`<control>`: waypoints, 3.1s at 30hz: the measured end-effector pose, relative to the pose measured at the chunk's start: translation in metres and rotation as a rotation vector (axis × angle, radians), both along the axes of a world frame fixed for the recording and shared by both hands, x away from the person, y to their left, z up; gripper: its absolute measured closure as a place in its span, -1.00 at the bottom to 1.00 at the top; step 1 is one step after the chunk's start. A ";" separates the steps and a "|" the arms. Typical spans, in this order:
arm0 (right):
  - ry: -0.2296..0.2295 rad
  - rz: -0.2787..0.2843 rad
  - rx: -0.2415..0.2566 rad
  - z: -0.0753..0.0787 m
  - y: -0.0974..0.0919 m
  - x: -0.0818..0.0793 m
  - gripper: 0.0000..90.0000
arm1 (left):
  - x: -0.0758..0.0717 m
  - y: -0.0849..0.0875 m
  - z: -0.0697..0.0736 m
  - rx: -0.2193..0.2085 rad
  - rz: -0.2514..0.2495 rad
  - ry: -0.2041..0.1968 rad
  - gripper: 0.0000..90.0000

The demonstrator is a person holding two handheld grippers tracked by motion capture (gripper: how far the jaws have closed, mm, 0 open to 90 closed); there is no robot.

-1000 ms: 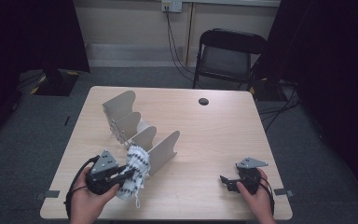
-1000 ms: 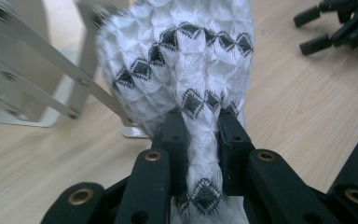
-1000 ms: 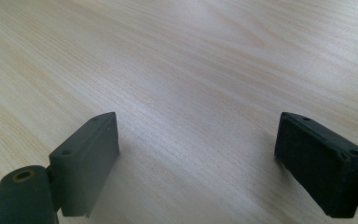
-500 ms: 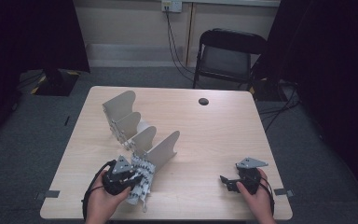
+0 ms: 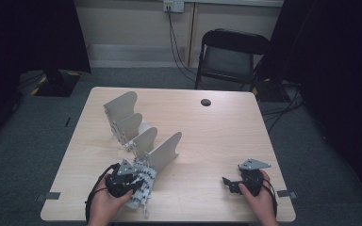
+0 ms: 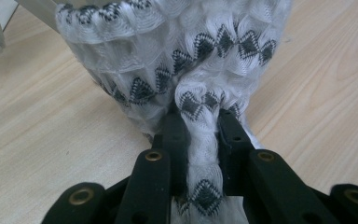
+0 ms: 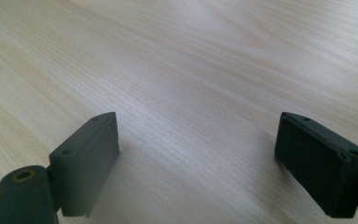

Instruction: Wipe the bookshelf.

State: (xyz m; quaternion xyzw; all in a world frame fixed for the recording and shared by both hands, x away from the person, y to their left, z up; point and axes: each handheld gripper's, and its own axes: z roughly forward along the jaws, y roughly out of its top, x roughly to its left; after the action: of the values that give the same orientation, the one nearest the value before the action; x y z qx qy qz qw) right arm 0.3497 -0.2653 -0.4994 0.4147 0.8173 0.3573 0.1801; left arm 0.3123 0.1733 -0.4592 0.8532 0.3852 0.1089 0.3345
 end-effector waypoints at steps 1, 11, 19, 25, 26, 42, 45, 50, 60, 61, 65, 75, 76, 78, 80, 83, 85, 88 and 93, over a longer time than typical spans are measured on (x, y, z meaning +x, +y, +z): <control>0.000 0.000 0.000 0.000 0.000 0.000 -0.71 | 0.000 0.000 -0.001 0.001 -0.002 0.000 0.70; 0.001 0.000 -0.002 0.000 0.000 0.000 -0.71 | -0.001 0.000 -0.007 0.008 -0.008 0.046 0.70; 0.001 0.000 -0.002 0.000 0.000 0.000 -0.71 | -0.015 0.020 0.029 -0.059 0.012 -0.027 0.70; 0.001 -0.001 -0.001 0.000 0.000 0.000 -0.71 | -0.028 0.033 0.070 -0.123 0.047 -0.151 0.70; 0.001 0.000 -0.002 0.000 0.000 0.000 -0.71 | -0.031 0.033 0.078 -0.129 0.052 -0.177 0.70; 0.001 -0.001 -0.002 0.000 0.001 0.000 -0.71 | -0.015 0.013 0.072 -0.165 0.054 -0.196 0.69; 0.001 -0.002 -0.002 0.000 0.001 0.000 -0.71 | -0.014 0.014 0.064 -0.140 0.061 -0.192 0.69; 0.002 -0.002 -0.002 0.000 0.001 0.000 -0.71 | -0.010 0.012 0.047 -0.113 0.069 -0.157 0.69; 0.001 -0.001 -0.002 0.000 0.001 0.000 -0.71 | -0.002 0.004 0.017 -0.076 0.076 -0.087 0.69; 0.001 -0.001 -0.002 0.000 0.001 0.000 -0.71 | -0.002 0.003 0.016 -0.076 0.078 -0.082 0.69; 0.001 -0.002 -0.002 0.000 0.001 0.000 -0.71 | 0.000 -0.001 0.010 -0.060 0.073 -0.062 0.68; 0.001 -0.002 -0.002 0.000 0.001 0.000 -0.71 | 0.004 -0.004 -0.007 -0.011 0.076 -0.007 0.68; 0.001 -0.001 -0.001 0.000 0.001 0.000 -0.71 | 0.004 -0.004 -0.008 -0.001 0.075 -0.005 0.68; 0.001 -0.001 -0.002 0.000 0.001 0.000 -0.71 | 0.003 -0.003 -0.010 0.003 0.076 0.011 0.68; 0.001 -0.001 -0.001 0.000 0.001 0.000 -0.71 | 0.002 0.001 -0.006 -0.002 0.070 0.015 0.68; 0.001 -0.001 -0.001 0.000 0.001 0.000 -0.71 | -0.002 0.012 0.009 -0.042 0.096 -0.013 0.68; 0.001 -0.001 -0.001 0.000 0.001 0.000 -0.71 | -0.003 0.015 0.012 -0.059 0.102 -0.017 0.68; 0.002 -0.001 -0.001 0.000 0.001 0.000 -0.71 | -0.007 0.029 0.029 -0.091 0.130 -0.062 0.68; 0.001 0.000 -0.001 0.000 0.001 0.000 -0.71 | -0.009 0.046 0.056 -0.157 0.175 -0.152 0.67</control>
State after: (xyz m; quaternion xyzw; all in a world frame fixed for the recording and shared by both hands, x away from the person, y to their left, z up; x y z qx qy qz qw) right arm 0.3502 -0.2643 -0.4993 0.4148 0.8175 0.3567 0.1801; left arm 0.3032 0.2191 -0.4030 0.7767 0.4389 0.1714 0.4179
